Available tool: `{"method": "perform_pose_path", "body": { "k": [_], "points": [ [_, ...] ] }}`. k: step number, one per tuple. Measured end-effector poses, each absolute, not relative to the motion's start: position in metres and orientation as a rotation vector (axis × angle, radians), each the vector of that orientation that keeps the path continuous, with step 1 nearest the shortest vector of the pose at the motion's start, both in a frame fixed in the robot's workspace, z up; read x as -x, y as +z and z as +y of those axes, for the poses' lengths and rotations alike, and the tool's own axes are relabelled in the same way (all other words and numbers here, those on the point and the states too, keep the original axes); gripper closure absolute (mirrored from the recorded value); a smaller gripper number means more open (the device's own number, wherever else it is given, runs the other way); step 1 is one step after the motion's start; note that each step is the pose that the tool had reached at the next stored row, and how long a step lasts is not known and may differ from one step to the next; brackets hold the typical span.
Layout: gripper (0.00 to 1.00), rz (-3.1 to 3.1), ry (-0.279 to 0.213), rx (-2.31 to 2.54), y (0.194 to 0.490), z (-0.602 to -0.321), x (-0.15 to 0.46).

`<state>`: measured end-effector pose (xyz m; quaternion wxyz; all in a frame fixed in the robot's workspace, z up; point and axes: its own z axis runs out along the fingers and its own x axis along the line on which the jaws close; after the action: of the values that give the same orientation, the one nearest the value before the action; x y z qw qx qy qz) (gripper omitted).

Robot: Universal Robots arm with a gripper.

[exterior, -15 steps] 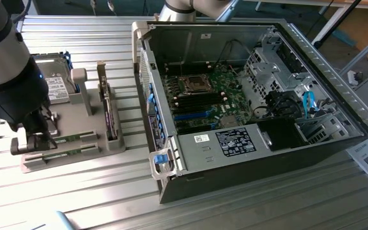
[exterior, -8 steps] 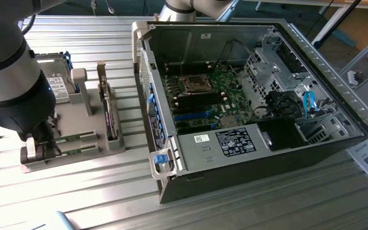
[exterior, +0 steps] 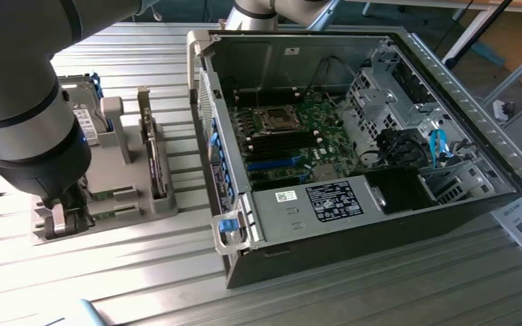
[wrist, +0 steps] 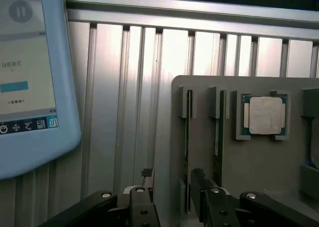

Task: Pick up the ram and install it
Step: 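Pick up the ram and move it above insertion slot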

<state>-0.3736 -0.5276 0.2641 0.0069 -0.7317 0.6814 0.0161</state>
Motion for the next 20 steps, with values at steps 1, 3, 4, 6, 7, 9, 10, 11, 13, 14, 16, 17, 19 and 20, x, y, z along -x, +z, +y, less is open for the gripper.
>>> {"method": "perform_pose_path", "body": {
  "k": [1, 3, 4, 6, 7, 9, 10, 11, 13, 14, 16, 17, 19, 20],
  "points": [
    [0.58, 2.13, 0.052, 2.291, 0.262, -0.528, 0.373],
    [0.58, 2.127, 0.053, 2.295, 0.258, -0.528, 0.373],
    [0.58, 2.124, 0.053, 2.297, 0.255, -0.528, 0.373],
    [0.58, 2.12, 0.053, 2.301, 0.25, -0.528, 0.373],
    [0.58, 2.119, 0.053, 2.303, 0.248, -0.528, 0.373],
    [0.58, 2.117, 0.053, 2.304, 0.241, -0.527, 0.373],
    [0.58, 2.116, 0.053, 2.305, 0.239, -0.526, 0.373],
    [0.58, 2.116, 0.053, 2.305, 0.237, -0.526, 0.373],
    [0.58, 2.116, 0.053, 2.306, 0.232, -0.524, 0.373],
    [0.58, 2.115, 0.053, 2.306, 0.23, -0.523, 0.373],
    [0.58, 2.115, 0.053, 2.307, 0.227, -0.52, 0.373],
    [0.58, 2.115, 0.053, 2.307, 0.225, -0.518, 0.373],
    [0.58, 2.114, 0.053, 2.307, 0.221, -0.512, 0.373],
    [0.58, 2.114, 0.053, 2.307, 0.22, -0.511, 0.373]
  ]
}}
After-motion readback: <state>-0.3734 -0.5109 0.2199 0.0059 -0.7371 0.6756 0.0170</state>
